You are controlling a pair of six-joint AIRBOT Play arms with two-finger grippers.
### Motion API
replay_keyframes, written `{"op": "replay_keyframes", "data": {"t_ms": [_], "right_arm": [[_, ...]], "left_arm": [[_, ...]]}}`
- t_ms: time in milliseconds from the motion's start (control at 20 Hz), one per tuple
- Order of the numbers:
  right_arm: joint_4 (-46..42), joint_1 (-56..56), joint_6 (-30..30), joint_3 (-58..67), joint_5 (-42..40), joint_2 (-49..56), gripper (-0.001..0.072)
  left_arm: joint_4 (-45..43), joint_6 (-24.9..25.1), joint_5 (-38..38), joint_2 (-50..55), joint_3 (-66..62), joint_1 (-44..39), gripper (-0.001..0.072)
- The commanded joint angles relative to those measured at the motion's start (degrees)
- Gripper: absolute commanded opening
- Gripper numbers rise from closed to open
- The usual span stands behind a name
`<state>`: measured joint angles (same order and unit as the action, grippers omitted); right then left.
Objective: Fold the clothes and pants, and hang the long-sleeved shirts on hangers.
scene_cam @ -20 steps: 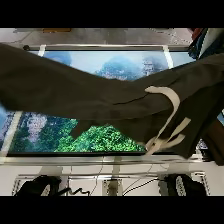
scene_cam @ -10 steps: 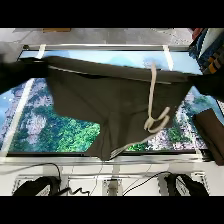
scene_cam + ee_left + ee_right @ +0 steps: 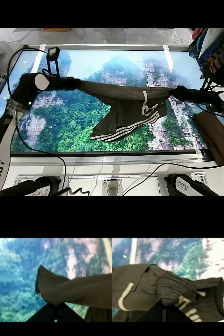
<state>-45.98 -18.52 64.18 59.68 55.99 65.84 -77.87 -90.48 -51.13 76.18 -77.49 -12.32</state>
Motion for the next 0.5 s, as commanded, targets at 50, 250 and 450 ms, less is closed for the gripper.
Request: {"op": "replay_keyframes", "data": {"t_ms": [50, 250, 450], "right_arm": [[-14.03, 0.37, -0.63, -0.24, 3.91, 1.31, 0.0025], [-20.96, 0.37, -0.61, -0.24, 14.05, 1.31, 0.0025], [-26.01, 0.35, -0.61, -0.37, 19.23, 1.31, 0.0025]], "left_arm": [[0.33, 0.07, -23.08, 0.81, 0.31, -0.96, 0.0009], [0.44, 0.02, -29.9, 0.81, 6.49, -6.1, 0.0009], [1.68, -0.72, -30.05, 0.87, 14.43, -14.08, 0.001]]}}
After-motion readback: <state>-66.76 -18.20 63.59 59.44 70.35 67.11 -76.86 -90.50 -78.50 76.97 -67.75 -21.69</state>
